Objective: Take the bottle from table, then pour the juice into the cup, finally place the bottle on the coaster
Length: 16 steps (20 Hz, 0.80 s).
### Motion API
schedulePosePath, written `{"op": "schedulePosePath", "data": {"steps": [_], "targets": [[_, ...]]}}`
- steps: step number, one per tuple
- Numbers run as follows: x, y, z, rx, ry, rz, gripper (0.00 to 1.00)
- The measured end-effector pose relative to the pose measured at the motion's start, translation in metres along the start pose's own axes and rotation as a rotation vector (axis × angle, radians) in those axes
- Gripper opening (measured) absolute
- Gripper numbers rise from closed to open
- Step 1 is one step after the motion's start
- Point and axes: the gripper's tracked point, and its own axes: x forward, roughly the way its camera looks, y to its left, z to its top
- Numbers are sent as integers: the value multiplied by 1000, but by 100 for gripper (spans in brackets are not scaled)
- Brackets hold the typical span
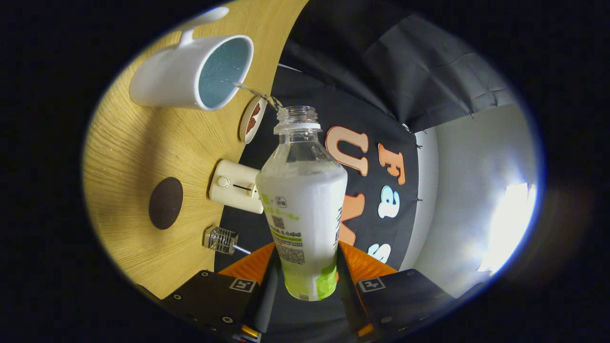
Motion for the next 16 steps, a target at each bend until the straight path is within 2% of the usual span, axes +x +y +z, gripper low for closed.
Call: {"op": "schedulePosePath", "data": {"steps": [16], "targets": [[12, -17, 13, -130, -85, -42, 62]]}}
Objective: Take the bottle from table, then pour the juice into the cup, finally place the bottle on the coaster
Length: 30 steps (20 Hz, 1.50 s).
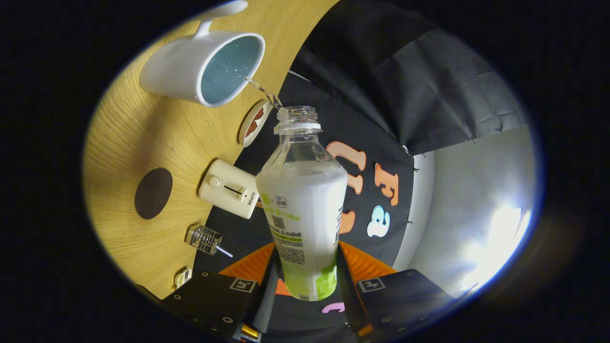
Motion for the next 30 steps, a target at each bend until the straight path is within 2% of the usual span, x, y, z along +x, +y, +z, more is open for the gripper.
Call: {"op": "schedulePosePath", "data": {"steps": [23, 30], "targets": [[8, -30, 2, -101, -56, -53, 62], [8, -22, 8, -105, -66, -42, 62]]}}
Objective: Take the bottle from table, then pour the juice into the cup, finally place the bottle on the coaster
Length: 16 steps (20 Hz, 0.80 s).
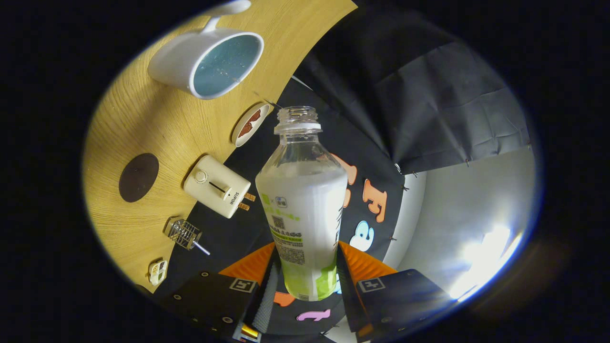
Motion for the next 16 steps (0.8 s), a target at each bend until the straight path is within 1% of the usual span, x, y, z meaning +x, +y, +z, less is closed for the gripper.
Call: {"op": "schedulePosePath", "data": {"steps": [6, 8, 12, 14, 16], "targets": [[-3, 15, 12, 17, -11, 31, 62], [-5, 22, 16, 40, -10, 55, 62], [-14, 57, 29, 179, -7, 181, 62], [-17, 66, 31, 222, 10, 220, 63], [-19, 75, 33, 321, 31, 266, 63]]}}
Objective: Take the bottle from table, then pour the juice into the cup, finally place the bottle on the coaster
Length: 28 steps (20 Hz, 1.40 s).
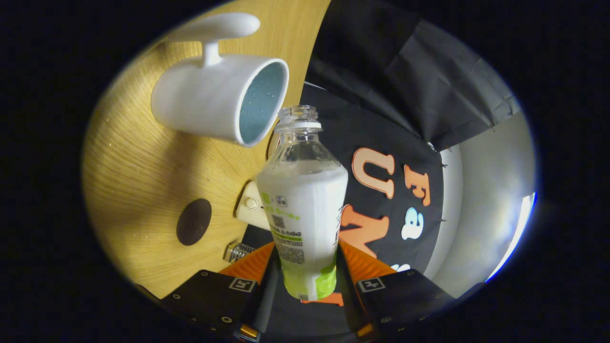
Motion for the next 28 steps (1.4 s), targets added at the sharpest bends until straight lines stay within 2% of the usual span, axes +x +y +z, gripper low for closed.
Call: {"op": "schedulePosePath", "data": {"steps": [3, 6, 10, 14, 20, 23, 28], "targets": [[7, 23, -4, 256, 39, 105, 63], [10, 31, -9, 523, 92, 165, 63], [19, 28, -16, 869, 143, 216, 63], [32, 30, -25, 1135, 174, 225, 63], [49, 59, -31, 1467, 206, 296, 63], [64, 78, -43, 1527, 256, 293, 63], [71, 98, -36, 1612, 262, 346, 63]]}}
